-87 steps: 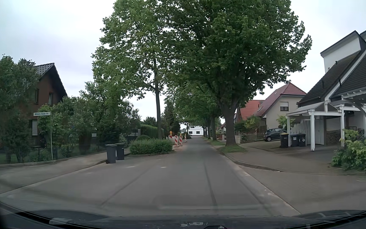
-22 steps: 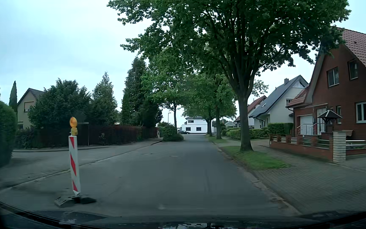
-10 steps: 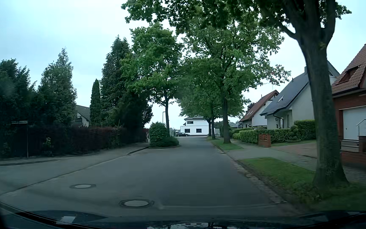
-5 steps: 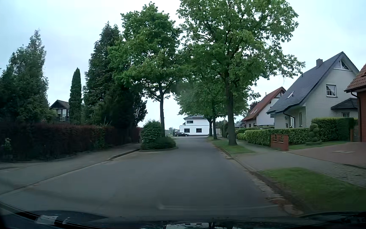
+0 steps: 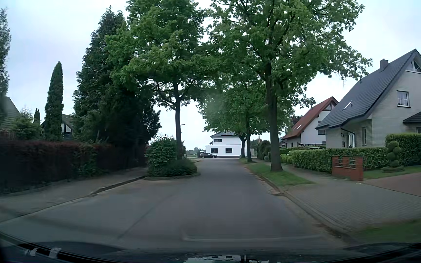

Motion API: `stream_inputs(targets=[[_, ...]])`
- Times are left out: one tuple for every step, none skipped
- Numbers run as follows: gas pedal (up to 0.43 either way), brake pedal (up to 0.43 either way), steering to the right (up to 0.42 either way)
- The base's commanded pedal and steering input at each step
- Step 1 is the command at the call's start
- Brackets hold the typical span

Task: Follow the waypoints while adhering to traffic rules and regulations

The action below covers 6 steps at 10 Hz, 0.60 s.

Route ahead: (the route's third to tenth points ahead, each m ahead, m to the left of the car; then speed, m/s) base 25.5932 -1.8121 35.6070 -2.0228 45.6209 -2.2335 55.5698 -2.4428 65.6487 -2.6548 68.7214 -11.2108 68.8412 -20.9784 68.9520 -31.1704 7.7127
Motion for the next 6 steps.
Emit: stream_inputs(targets=[[0.118,0.0,-0.001],[0.118,0.0,-0.001],[0.118,0.0,-0.001],[0.118,0.0,0.0],[0.118,0.0,-0.001],[0.118,0.0,-0.001]])
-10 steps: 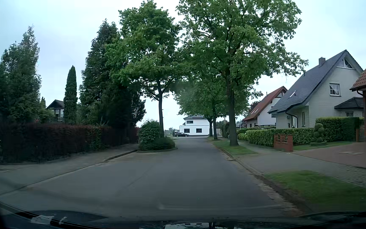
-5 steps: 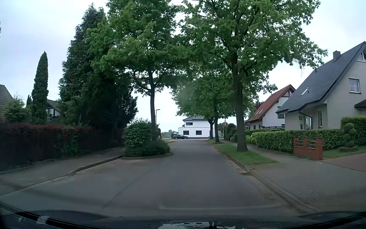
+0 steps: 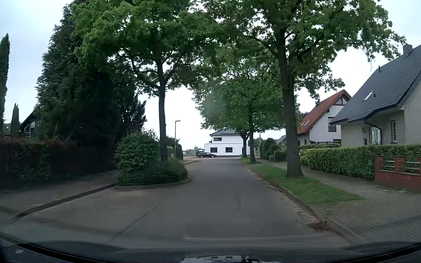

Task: Follow the waypoints while adhering to traffic rules and regulations

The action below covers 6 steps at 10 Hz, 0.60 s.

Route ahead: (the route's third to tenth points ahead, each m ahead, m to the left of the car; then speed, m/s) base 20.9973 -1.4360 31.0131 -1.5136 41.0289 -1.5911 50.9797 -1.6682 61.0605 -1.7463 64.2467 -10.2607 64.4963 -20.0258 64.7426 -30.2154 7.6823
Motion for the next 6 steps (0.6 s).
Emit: stream_inputs(targets=[[0.118,0.0,-0.001],[0.118,0.0,-0.001],[0.118,0.0,0.0],[0.118,0.0,-0.001],[0.118,0.0,-0.001],[0.118,0.0,-0.001]])
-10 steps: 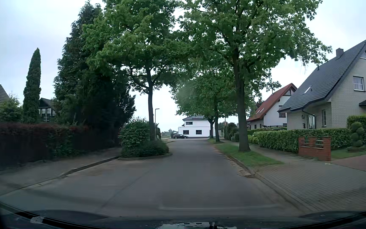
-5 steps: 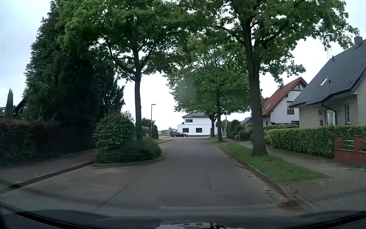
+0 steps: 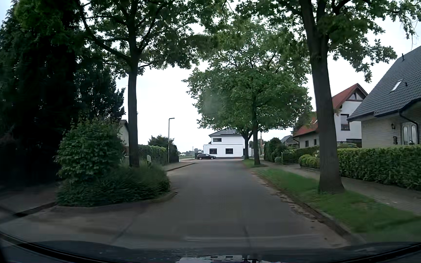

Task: Follow the waypoints while adhering to traffic rules and regulations

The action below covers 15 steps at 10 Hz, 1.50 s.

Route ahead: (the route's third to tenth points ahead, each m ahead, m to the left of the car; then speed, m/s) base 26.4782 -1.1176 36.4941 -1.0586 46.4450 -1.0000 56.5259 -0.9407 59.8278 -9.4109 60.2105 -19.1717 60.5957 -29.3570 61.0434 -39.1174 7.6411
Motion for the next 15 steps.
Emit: stream_inputs(targets=[[0.118,0.0,-0.001],[0.118,0.0,0.0],[0.118,0.0,-0.001],[0.118,0.0,-0.001],[0.118,0.0,-0.001],[0.118,0.0,-0.001],[0.118,0.0,-0.001],[0.118,0.0,-0.005],[0.118,0.0,-0.012],[0.118,0.0,-0.013],[0.118,0.0,-0.013],[0.11,0.0,-0.013],[0.11,0.0,-0.013],[0.11,0.0,-0.011],[0.11,0.0,-0.011]])
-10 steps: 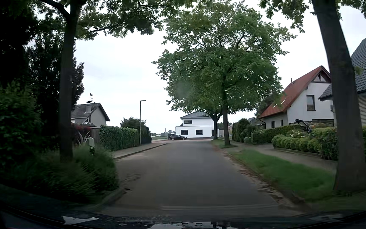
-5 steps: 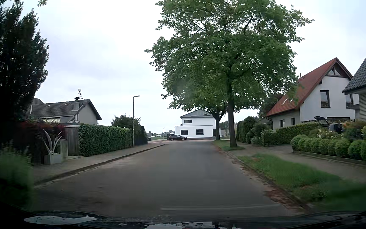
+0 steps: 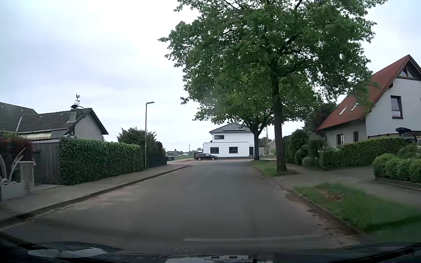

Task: Follow the waypoints while adhering to traffic rules and regulations

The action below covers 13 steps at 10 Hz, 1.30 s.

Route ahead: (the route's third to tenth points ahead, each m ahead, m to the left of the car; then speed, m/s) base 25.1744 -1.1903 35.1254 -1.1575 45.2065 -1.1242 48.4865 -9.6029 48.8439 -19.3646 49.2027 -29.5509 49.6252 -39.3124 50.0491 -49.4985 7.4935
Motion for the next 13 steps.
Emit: stream_inputs(targets=[[0.11,0.0,-0.01],[0.11,0.0,-0.01],[0.11,0.0,-0.009],[0.11,0.0,-0.005],[0.11,0.0,-0.001],[0.11,0.0,0.0],[0.11,0.0,0.0],[0.11,0.0,0.001],[0.098,0.0,0.003],[0.098,0.0,0.006],[0.098,0.0,0.006],[0.098,0.0,0.006],[0.098,0.0,0.006]])
